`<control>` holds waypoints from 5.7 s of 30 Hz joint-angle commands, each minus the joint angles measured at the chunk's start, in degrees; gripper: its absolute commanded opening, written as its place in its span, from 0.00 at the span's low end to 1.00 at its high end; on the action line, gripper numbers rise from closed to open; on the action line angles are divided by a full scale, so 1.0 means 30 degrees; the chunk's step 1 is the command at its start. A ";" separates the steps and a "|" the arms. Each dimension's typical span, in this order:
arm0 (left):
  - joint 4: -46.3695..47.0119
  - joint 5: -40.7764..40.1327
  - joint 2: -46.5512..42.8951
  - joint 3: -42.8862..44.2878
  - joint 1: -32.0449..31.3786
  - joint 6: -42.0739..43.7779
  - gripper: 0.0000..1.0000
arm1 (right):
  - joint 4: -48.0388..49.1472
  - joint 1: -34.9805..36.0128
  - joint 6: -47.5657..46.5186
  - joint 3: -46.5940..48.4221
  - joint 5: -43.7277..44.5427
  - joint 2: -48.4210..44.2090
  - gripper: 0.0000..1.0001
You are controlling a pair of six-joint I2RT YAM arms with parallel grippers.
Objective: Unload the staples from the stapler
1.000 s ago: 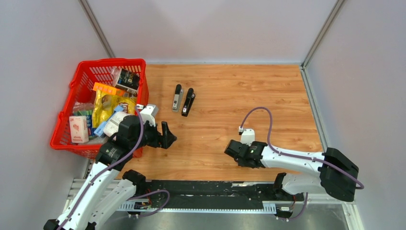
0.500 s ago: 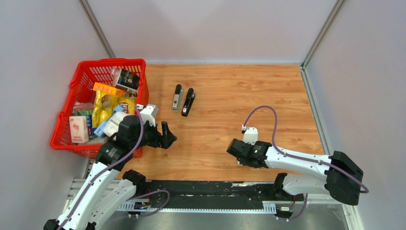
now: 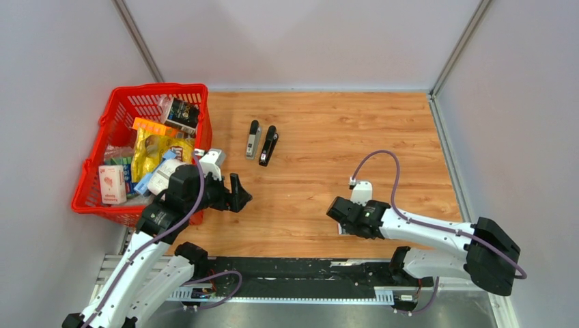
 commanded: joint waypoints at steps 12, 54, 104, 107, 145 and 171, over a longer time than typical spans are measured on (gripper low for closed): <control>0.0502 0.0230 -0.0227 -0.0008 0.0063 0.0001 0.94 | 0.1257 -0.0287 0.0030 -0.0075 0.0263 0.1244 0.00; 0.0502 0.0259 -0.0227 -0.0009 0.0063 0.0000 0.94 | 0.0670 -0.0287 -0.0058 0.0512 0.0585 0.1069 0.00; 0.0502 0.0288 -0.0491 -0.0008 0.0063 0.0000 0.94 | 0.0935 -0.0200 -0.0527 0.1391 0.0498 0.3384 0.00; 0.0502 0.0288 -0.0520 -0.0009 0.0063 0.0000 0.95 | 0.1052 -0.0083 -0.0468 0.1449 0.0468 0.3501 0.00; 0.0561 0.0435 -0.0549 -0.0038 0.0063 0.0000 0.95 | -0.1439 0.0387 0.0557 0.1480 0.1640 0.1717 0.29; 0.0561 0.0406 -0.0579 -0.0009 0.0063 0.0030 0.95 | 0.0290 0.0240 0.0206 0.0189 0.0146 0.1538 0.41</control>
